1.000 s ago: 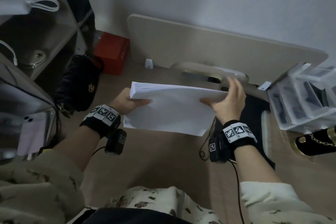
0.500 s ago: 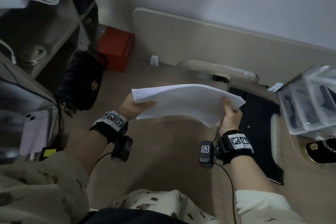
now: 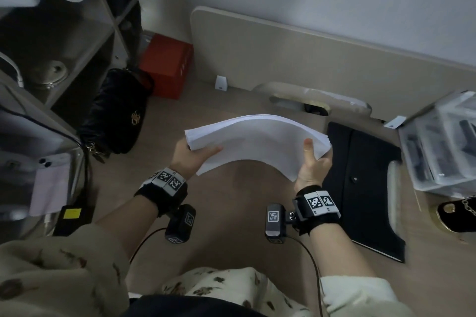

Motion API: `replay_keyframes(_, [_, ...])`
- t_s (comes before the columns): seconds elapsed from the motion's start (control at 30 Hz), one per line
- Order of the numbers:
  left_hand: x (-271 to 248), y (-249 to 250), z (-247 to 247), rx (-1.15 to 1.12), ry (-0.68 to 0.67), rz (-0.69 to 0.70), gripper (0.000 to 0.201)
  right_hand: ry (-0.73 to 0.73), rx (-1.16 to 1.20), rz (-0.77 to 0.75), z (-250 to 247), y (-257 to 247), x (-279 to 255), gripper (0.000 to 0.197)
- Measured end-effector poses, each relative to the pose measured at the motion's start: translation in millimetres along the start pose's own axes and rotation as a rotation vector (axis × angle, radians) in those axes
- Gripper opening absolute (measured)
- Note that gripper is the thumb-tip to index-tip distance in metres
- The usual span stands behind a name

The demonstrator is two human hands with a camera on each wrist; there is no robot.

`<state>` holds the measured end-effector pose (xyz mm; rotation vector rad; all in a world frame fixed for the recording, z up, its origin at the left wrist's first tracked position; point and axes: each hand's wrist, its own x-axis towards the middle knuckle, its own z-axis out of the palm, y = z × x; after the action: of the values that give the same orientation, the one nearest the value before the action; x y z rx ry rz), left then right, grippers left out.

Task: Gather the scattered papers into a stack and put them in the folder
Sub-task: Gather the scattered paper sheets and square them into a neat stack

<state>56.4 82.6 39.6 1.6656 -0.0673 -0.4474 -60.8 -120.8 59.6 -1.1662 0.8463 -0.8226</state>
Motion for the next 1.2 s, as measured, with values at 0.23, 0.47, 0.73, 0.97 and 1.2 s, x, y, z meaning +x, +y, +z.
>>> replay_keyframes(0.23, [-7.9, 22.2, 13.6, -0.154, 0.254, 0.181, 0.040, 0.162, 0.098, -0.011, 7.7, 5.8, -1.6, 0.093])
replay_keyframes(0.47, [-1.9, 23.5, 19.7, -0.116, 0.382, 0.165, 0.019, 0.176, 0.102, 0.079, 4.9, 0.5, 9.7, 0.030])
replay_keyframes(0.73, [1.2, 27.4, 18.4, -0.144, 0.428, 0.196, 0.034, 0.237, 0.069, 0.046, 0.5, 4.8, 16.4, 0.022])
replay_keyframes(0.97, [-0.3, 33.4, 23.5, -0.132, 0.448, 0.279, 0.038, 0.234, 0.027, 0.028, 0.3, 2.0, 14.9, 0.025])
replay_keyframes(1.2, [-1.0, 32.0, 21.6, -0.127, 0.431, 0.255, 0.037, 0.216, -0.006, 0.062, 3.6, 3.3, 15.2, 0.030])
